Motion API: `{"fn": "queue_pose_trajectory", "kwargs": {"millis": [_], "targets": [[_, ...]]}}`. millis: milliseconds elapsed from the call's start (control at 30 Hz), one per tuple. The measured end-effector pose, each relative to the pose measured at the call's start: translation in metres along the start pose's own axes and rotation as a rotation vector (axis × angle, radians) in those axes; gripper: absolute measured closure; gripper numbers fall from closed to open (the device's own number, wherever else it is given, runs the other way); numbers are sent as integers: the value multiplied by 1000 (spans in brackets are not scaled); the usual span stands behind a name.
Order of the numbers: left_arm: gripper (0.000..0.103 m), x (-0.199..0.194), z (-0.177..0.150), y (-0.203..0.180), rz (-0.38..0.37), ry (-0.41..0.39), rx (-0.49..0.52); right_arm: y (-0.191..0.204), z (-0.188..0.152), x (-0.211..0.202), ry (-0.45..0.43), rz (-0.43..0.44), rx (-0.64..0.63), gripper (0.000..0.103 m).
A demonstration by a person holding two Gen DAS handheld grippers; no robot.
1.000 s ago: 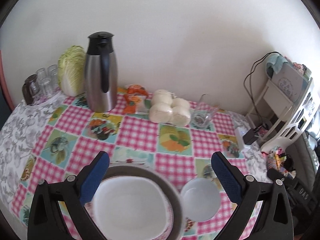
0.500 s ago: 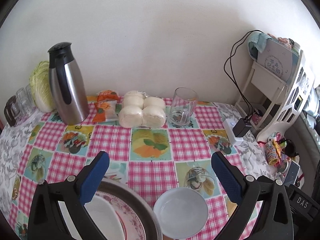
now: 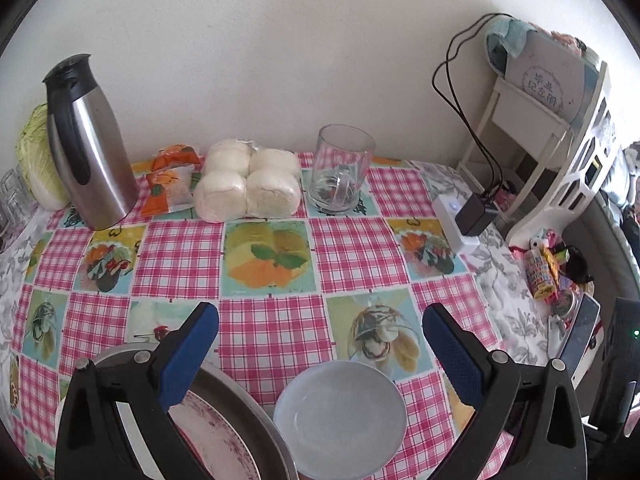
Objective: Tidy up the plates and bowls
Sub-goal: 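Move both grippers to the rim of the white round bowl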
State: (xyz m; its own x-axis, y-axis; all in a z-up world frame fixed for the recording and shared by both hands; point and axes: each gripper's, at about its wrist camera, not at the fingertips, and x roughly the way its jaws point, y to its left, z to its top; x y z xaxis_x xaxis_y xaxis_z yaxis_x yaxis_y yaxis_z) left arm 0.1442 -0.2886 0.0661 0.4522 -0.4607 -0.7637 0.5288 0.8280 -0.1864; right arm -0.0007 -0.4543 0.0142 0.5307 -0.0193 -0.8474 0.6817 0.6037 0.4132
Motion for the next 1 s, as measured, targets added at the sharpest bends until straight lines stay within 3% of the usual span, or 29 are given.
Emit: {"fn": "queue_pose_trajectory", "kwargs": {"millis": [233, 700, 867, 933, 1000], "targets": [[1, 23, -8, -5, 25, 116, 53, 3, -7, 21, 57, -37, -35, 0], [2, 45, -21, -7, 79, 197, 96, 20, -20, 48, 130, -124, -124, 0], [4, 49, -25, -12, 79, 210, 109, 24, -23, 50, 115, -156, -139, 7], [15, 51, -26, -14, 78, 217, 117, 25, -24, 51, 111, -156, -145, 14], [17, 53, -27, -15, 77, 224, 117, 26, -24, 53, 114, -152, -145, 24]]}}
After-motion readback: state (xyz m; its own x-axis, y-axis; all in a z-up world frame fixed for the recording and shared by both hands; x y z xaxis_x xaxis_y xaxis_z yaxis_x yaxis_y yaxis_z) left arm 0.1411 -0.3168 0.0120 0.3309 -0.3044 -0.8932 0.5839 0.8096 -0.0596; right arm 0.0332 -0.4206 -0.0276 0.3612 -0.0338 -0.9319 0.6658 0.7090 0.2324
